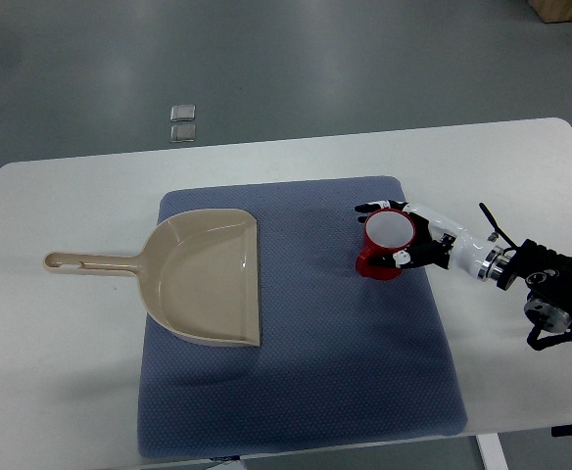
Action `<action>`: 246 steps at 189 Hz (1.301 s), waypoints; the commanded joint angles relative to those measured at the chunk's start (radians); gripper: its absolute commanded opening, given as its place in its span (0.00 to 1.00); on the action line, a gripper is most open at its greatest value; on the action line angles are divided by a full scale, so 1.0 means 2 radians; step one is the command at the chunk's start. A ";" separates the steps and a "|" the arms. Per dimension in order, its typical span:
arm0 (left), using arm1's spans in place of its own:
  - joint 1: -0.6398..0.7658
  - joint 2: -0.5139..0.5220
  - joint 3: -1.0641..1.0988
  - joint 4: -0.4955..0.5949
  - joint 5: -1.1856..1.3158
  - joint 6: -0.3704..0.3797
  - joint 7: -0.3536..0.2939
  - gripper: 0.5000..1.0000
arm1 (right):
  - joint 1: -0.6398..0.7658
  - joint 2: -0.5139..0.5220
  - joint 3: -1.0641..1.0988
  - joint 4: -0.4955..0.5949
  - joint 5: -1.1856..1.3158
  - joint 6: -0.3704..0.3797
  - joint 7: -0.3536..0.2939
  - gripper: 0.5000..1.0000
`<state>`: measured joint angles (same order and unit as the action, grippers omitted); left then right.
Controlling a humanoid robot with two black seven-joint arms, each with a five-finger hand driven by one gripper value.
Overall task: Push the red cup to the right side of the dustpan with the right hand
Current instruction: 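Push the red mug with the right hand toward the dustpan's edge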
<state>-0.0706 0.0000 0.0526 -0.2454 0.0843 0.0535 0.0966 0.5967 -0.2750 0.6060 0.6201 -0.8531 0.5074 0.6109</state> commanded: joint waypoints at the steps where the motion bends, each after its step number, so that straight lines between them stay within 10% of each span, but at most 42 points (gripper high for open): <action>1: 0.000 0.000 0.000 0.000 0.000 0.000 0.000 1.00 | 0.000 0.009 0.000 -0.004 0.001 -0.003 0.000 0.86; 246: 0.001 0.000 0.000 0.000 0.000 0.000 0.000 1.00 | -0.015 0.069 0.001 0.012 0.016 -0.024 0.000 0.86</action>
<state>-0.0689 0.0000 0.0521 -0.2454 0.0843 0.0538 0.0966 0.5791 -0.1323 0.6074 0.6328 -0.8206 0.4611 0.6109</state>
